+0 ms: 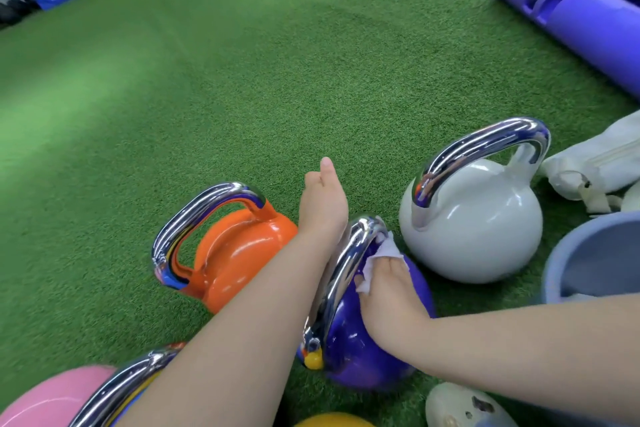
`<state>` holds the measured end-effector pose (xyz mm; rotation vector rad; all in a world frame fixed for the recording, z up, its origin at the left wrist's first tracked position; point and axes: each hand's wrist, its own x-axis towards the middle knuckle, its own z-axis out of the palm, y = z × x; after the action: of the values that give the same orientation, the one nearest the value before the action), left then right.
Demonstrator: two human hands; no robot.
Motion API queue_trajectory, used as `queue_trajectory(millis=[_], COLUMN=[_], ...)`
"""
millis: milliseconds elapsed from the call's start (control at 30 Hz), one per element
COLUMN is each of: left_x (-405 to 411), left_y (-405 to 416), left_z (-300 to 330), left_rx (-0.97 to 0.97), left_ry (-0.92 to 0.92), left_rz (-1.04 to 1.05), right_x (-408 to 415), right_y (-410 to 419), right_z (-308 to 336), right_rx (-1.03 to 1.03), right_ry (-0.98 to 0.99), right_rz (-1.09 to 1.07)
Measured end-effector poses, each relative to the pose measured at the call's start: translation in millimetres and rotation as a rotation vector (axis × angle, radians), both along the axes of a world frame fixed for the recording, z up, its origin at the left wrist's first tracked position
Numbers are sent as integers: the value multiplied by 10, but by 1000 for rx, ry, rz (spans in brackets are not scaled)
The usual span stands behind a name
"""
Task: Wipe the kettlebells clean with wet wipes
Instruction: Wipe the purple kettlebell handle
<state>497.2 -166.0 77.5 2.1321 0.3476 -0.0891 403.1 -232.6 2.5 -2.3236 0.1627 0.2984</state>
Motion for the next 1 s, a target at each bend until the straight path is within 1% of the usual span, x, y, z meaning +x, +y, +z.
queue_trajectory(millis=[67,133,200,267,333,367,400,467,500,533,567,600,633,733,800,833,900,1000], left_x=[4,-46,-134,-240,-355,-422,-496,-643,-710,-766,-815,-849,-888,-971,-995,-1001,-1003,-959], left_y=[56,138,247,375,514,579,638,738,779,817,854,875,889,877,857,851,822,753], left_z=[9,15,1,-15,-37,-45,-49,-58,-64,-76,-98,-120,-141,-169,-153,-138,-101,-40], left_rx=[-166,-327,-433,-517,-575,-595,-614,-648,-656,-657,-647,-631,-611,-600,-589,-580,-566,-509], left_ry=[-3,19,41,59,72,78,86,100,106,108,105,104,113,151,170,175,170,108], left_rz=[94,164,206,244,267,273,273,254,244,238,237,238,243,254,249,246,233,221], right_x=[-86,-59,38,117,170,176,158,48,-10,-75,-128,-165,-199,-247,-319,-351,-392,-346], right_y=[-5,37,23,-3,-17,-23,-16,21,51,82,124,155,186,164,104,93,79,2], right_z=[64,87,124,188,285,318,349,403,326,291,225,178,128,66,122,148,204,241], right_rx=[132,434,789,1040,1305,1451,1547,1598,1570,1480,1307,1084,860,384,99,9,-96,-262], right_ry=[-48,-7,140,281,391,438,490,555,586,594,567,516,427,69,-7,-46,-115,-189], right_rz=[-14,-148,-333,-398,-387,-344,-279,-122,-59,27,130,249,366,588,695,747,869,924])
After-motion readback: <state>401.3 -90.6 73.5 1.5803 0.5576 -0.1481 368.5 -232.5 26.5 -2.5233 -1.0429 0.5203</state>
